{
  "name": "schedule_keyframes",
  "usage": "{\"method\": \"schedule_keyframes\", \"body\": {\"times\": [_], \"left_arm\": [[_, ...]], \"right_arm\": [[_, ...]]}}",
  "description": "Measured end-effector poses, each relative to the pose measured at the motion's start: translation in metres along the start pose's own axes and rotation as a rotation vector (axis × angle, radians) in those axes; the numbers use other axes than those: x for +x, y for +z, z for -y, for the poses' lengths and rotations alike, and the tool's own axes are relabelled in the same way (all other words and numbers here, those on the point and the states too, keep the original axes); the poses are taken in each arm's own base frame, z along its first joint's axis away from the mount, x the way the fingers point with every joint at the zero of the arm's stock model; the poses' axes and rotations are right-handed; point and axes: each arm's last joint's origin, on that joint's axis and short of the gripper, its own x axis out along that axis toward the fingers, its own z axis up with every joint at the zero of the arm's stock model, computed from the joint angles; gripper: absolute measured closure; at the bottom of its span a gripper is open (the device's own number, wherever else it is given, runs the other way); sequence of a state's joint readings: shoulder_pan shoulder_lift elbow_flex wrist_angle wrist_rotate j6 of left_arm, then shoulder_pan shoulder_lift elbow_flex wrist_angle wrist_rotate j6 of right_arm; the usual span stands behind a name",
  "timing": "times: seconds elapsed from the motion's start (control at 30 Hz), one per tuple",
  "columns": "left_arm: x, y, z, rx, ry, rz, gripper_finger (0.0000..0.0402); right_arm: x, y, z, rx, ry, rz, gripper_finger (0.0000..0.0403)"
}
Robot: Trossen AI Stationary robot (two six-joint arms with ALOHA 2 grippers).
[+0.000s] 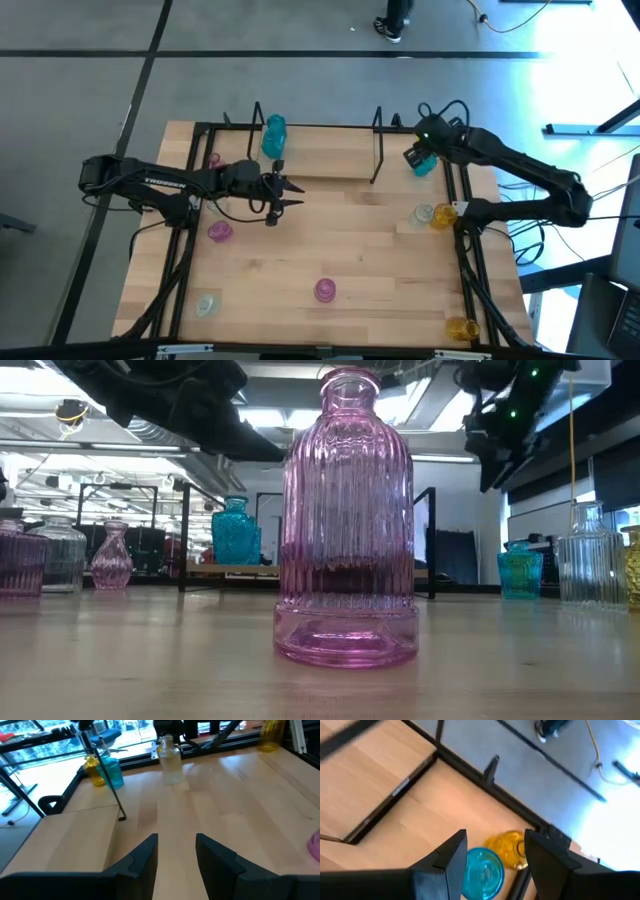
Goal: Sort vases onto shelf
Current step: Put the blue vase on the shelf aligned with the other blue vases
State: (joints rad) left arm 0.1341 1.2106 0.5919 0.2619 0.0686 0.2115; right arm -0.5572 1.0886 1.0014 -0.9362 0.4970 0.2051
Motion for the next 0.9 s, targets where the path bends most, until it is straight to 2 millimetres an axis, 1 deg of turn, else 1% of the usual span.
{"method": "schedule_keyframes", "body": {"times": [0.17,0.3,0.53,0.67,0.9], "left_arm": [[0.0,0.0,0.0,-0.015,-0.001,-0.004,0.0276],[0.0,0.0,0.0,-0.02,-0.001,-0.005,0.0276],[0.0,-0.001,0.0,-0.02,0.0,-0.007,0.0276],[0.0,-0.001,0.0,-0.02,0.0,-0.007,0.0276],[0.0,-0.001,0.0,-0.02,-0.001,-0.01,0.0276]], "right_arm": [[0.019,-0.006,0.002,0.039,0.035,-0.177,0.0224],[0.032,-0.005,0.0,0.045,0.055,-0.248,0.0224],[0.057,-0.008,-0.001,0.027,0.011,-0.394,0.0224],[0.066,-0.009,-0.004,0.011,0.026,-0.449,0.0224],[0.075,-0.011,-0.009,-0.011,0.041,-0.505,0.0224]]}}
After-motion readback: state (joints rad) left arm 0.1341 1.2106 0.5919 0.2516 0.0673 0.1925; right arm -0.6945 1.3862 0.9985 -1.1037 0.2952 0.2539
